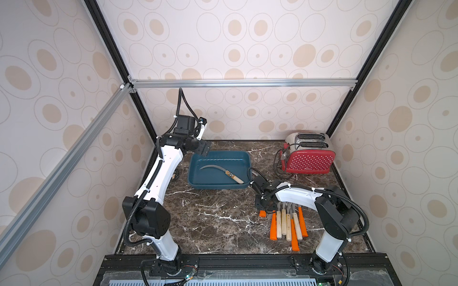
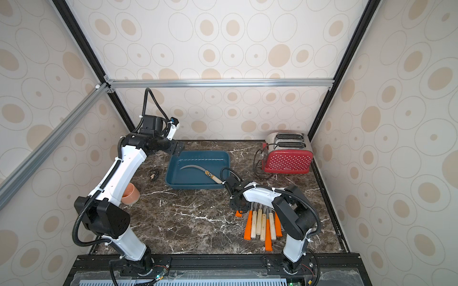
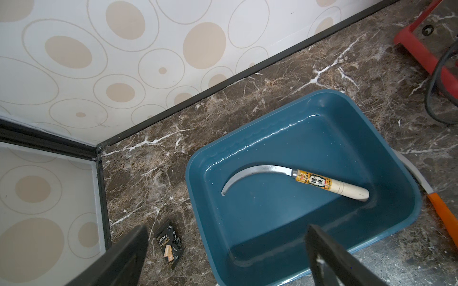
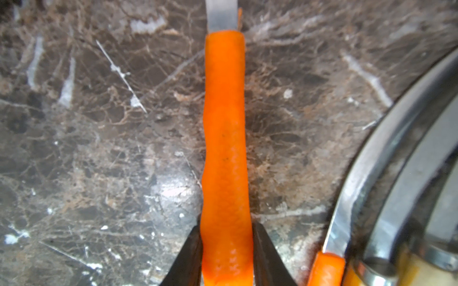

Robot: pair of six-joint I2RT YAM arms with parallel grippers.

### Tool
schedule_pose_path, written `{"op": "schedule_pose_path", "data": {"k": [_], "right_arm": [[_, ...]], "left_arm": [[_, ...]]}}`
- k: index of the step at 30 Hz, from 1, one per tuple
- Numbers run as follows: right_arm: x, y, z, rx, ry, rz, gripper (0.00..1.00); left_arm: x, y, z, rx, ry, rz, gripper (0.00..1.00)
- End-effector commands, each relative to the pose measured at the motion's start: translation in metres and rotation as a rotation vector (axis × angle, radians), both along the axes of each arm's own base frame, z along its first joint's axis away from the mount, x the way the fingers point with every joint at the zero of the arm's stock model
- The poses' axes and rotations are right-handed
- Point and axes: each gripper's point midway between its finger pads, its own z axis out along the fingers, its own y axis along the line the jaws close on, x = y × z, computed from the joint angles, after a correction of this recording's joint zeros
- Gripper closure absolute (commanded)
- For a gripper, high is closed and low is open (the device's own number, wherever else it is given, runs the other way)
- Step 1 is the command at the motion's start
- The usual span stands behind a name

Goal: Put small sickles into storage boxes
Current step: Pick up the sickle at the center of the board.

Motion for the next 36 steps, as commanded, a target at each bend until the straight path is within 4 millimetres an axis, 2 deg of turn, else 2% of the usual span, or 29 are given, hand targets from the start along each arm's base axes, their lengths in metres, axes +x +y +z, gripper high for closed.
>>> {"op": "schedule_pose_path", "data": {"k": [1, 9, 16, 23, 36], "right_arm": [[-0.048, -0.029, -0.054, -0.112, 0.204, -0.019, 0.71], [-0.045, -0.032, -0.056, -0.116, 0.176, -0.038, 0.85], [-0.029, -0.031, -0.037, -0.087, 0.082, -0.064, 0.96], [-0.015, -0.033, -0.015, -0.059, 0.024, -0.075, 0.99], [-0.001, -0.042, 0.001, -0.018, -0.021, -0.105, 0.99]], "left_arm": [[0.0, -0.004, 0.017, -0.009, -0.034, -0.023, 0.01], [0.001, -0.007, 0.019, -0.024, -0.035, -0.026, 0.01], [0.002, -0.008, 0.023, -0.034, -0.041, -0.025, 0.01], [0.002, -0.009, 0.025, -0.041, -0.046, -0.027, 0.01], [0.002, -0.009, 0.029, -0.043, -0.055, -0.029, 0.01]]}}
